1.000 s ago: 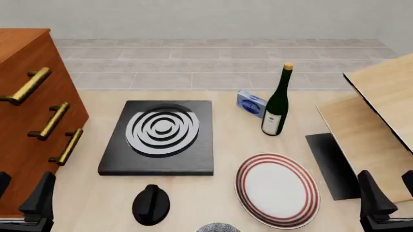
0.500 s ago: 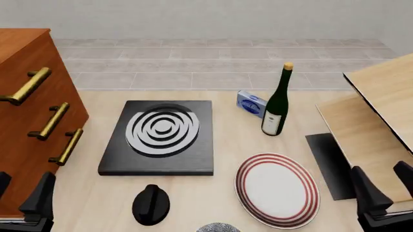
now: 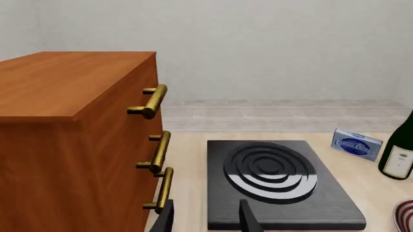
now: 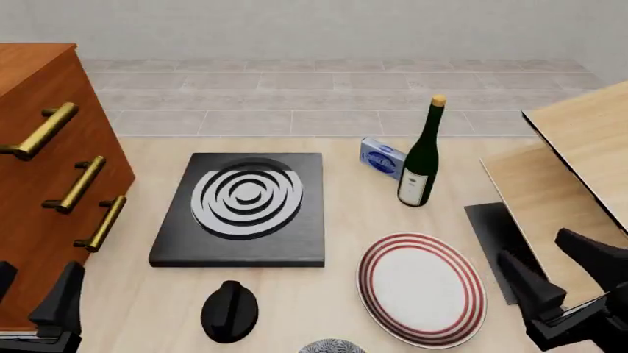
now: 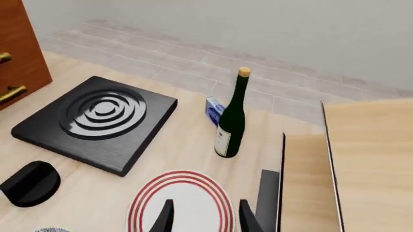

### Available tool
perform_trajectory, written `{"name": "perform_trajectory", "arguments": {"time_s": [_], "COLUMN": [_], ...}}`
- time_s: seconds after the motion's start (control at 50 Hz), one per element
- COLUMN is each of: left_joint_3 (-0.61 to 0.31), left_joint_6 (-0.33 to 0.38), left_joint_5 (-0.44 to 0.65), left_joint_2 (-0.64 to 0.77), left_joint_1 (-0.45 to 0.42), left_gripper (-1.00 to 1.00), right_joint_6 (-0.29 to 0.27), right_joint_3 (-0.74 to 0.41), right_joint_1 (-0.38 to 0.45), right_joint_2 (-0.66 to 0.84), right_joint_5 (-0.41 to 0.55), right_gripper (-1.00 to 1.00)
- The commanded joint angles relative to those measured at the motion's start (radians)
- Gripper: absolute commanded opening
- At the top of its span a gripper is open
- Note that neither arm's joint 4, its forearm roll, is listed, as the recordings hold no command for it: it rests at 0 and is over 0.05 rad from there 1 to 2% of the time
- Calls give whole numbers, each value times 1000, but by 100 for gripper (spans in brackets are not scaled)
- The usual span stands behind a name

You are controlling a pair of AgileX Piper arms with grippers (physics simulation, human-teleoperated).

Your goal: Put the bowl on the stove.

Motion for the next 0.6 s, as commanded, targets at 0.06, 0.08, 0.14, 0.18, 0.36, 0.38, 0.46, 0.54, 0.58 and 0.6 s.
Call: {"name": "perform_trajectory", "arguments": {"time_s": [0.06, 0.08, 0.14, 0.18, 0.36, 0.38, 0.46, 0.54, 0.58, 0.6], "left_joint_3": [0, 0, 0, 0, 0, 0, 0, 0, 0, 0], "left_joint_6": [0, 0, 0, 0, 0, 0, 0, 0, 0, 0], "left_joint_5": [0, 0, 0, 0, 0, 0, 0, 0, 0, 0], "left_joint_2": [0, 0, 0, 0, 0, 0, 0, 0, 0, 0], "left_joint_1": [0, 0, 0, 0, 0, 0, 0, 0, 0, 0], "left_gripper": [100, 100, 100, 100, 100, 100, 100, 100, 100, 100], "right_joint_6": [-34, -28, -45, -48, -74, -71, -76, -64, -62, -53], "right_joint_3": [-54, -58, -63, -76, -95, -100, -101, -115, -116, -119], "right_joint_1": [154, 176, 198, 233, 297, 298, 320, 356, 373, 406], "right_joint_2": [69, 85, 91, 105, 158, 159, 195, 232, 257, 287], "right_joint_5": [108, 110, 123, 141, 168, 174, 168, 155, 145, 125], "right_gripper": [100, 100, 100, 100, 100, 100, 100, 100, 100, 100]}}
